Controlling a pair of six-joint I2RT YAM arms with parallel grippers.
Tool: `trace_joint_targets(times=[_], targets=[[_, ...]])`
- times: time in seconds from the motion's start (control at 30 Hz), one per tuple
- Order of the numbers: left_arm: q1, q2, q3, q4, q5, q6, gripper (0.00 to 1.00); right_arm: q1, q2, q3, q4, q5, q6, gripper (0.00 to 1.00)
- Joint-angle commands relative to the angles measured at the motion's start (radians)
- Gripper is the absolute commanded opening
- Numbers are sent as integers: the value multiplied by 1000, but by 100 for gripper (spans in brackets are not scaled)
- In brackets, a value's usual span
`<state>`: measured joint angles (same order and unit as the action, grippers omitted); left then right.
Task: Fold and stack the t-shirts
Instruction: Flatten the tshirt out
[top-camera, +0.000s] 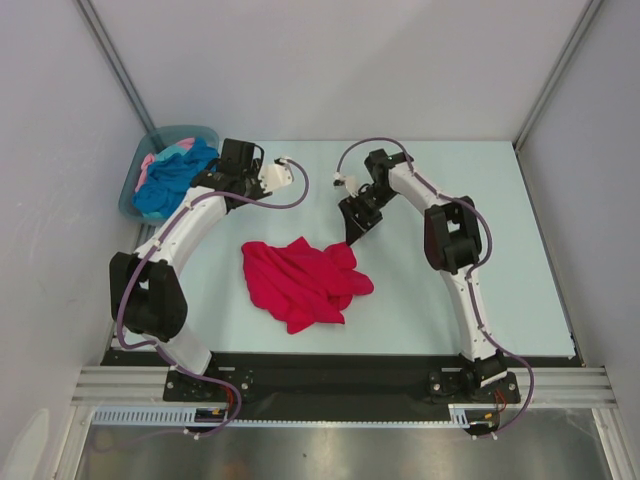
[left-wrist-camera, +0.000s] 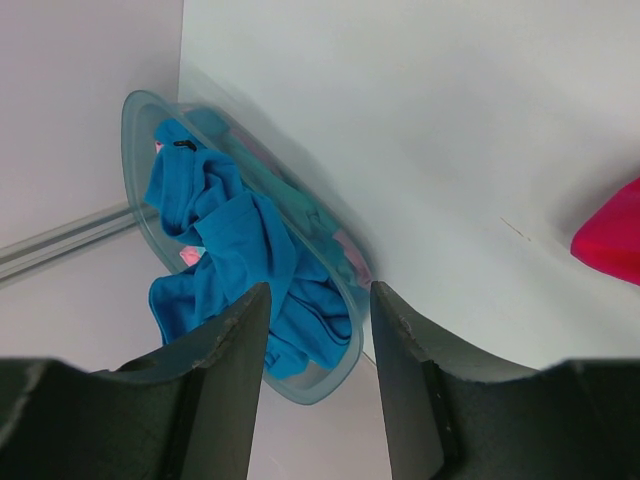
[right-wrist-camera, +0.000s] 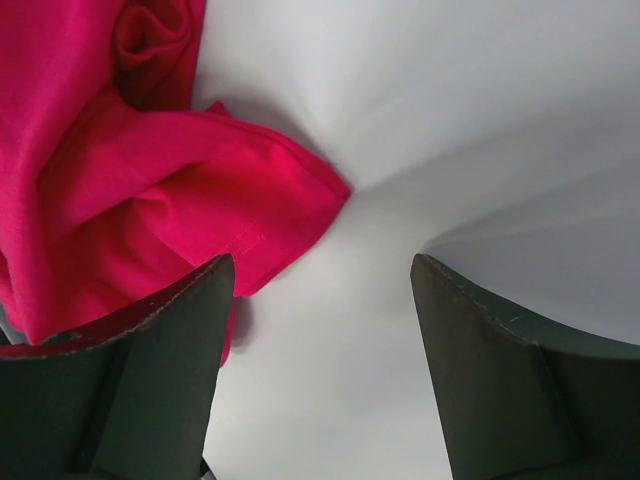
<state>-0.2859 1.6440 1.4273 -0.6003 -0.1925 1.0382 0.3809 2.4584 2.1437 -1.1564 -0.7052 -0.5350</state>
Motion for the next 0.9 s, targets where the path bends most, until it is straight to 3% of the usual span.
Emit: trace_joint_targets(times=[0.0,0.23,0.43,0.5,0.53,0.6,0.7,0.87], targets=[[-1,-12,38,4,-16,-7,50,21,40,39,-14,-28,-19,77],[-1,-1,48,4,-19,-6,50,64,79,36,-58,-63,-59,74],[-1,4,55,4,-19,-7,50,96,88,10,-89,-66,-91,66],[-1,4,53,5,-18,-7,50,101,90,-1,-89,-59,-89,51],[-1,4,51,4,-18,-9,50,102,90,-2,-91,-47,-83,28],[-1,4,51,4,-16,-13,50,101,88,-10,-72,-24,-68,0],[-1,-1,47,4,-12,-17,50,93,67,-43,7,97,-23,0],[-1,-10,35,4,-4,-21,50,33,-51,-100,246,422,42,0]])
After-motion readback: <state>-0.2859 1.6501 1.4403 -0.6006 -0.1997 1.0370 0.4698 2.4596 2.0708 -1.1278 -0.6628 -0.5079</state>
